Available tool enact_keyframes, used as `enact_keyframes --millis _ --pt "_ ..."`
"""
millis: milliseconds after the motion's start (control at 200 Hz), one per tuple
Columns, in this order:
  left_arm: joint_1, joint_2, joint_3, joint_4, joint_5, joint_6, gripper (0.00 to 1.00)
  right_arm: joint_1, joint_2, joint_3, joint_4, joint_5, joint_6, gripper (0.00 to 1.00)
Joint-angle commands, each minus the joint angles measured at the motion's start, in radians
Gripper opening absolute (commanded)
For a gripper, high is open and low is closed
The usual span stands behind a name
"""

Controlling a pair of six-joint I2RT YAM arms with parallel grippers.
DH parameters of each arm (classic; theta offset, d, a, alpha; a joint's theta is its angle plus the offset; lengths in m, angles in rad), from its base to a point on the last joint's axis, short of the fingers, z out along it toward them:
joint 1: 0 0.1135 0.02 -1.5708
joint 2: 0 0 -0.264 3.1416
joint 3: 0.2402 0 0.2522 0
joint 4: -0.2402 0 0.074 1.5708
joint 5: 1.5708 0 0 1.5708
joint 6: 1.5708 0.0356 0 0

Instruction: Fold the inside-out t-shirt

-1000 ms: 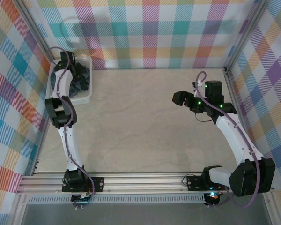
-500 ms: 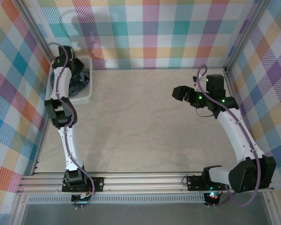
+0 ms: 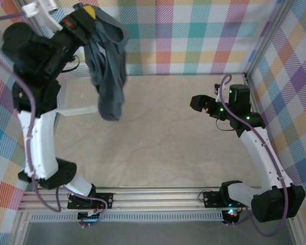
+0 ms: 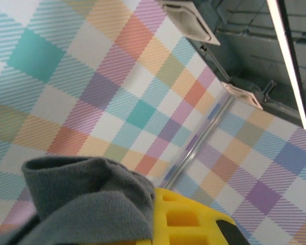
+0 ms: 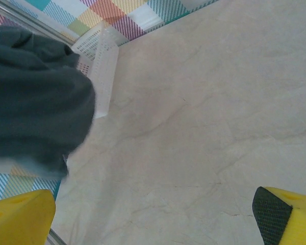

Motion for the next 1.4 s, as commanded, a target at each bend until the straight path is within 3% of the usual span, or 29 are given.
enact_keyframes --millis 0,240,365,410,530,620,840,945,990,1055,1110,1140,1220,1275,1395 --pt "-0.024 0.085 -0.195 -0.032 -0.064 -0.003 0.0 0.001 -0.026 -0.025 0.023 0.009 0.015 1.0" --pt "-0.082 0.18 -0.543 0.014 -0.104 -0.034 0.0 0.001 0.0 -0.061 -0.037 0.069 -0.007 1.0" --pt "-0.079 0.309 -0.547 -0.068 -0.198 0.025 0.43 0.003 0.06 -0.063 -0.089 0.05 -0.043 1.0" --pt "-0.076 0.32 -0.566 -0.082 -0.232 0.047 0.53 0.003 0.076 -0.07 -0.105 0.03 -0.061 1.0" --pt "-0.072 0.245 -0.712 -0.049 -0.253 0.06 0.66 0.024 0.091 -0.123 -0.132 0.076 -0.093 1.0" --pt "-0.089 0.151 -0.848 -0.043 -0.228 0.05 0.67 0.057 0.118 -0.165 -0.136 0.122 -0.092 1.0" --pt "-0.265 -0.041 -1.244 -0.036 -0.192 -0.082 0.67 0.22 0.247 -0.249 -0.103 0.139 -0.053 0.94" --pt "-0.34 -0.057 -1.416 0.006 -0.162 -0.159 0.66 0.278 0.321 -0.301 -0.04 0.129 -0.019 0.83" --pt "-0.365 -0.044 -1.461 0.006 -0.159 -0.178 0.65 0.289 0.344 -0.312 -0.015 0.132 -0.005 0.7" --pt "-0.387 -0.019 -1.513 0.016 -0.145 -0.201 0.64 0.29 0.353 -0.308 -0.005 0.172 0.004 0.38" --pt "-0.391 0.002 -1.546 0.064 -0.083 -0.217 0.61 0.288 0.328 -0.296 -0.017 0.28 -0.007 0.11" --pt "-0.395 0.015 -1.558 0.108 -0.043 -0.225 0.56 0.282 0.303 -0.294 -0.02 0.365 -0.016 0.0" --pt "-0.409 0.059 -1.557 0.207 0.065 -0.239 0.25 0.218 0.232 -0.303 0.016 0.577 -0.035 0.0" --pt "-0.424 0.101 -1.524 0.251 0.123 -0.239 0.0 0.122 0.202 -0.297 0.047 0.608 -0.035 0.0" --pt "-0.475 0.193 -1.408 0.372 0.24 -0.252 0.0 0.013 0.204 -0.237 0.096 0.621 -0.063 0.02"
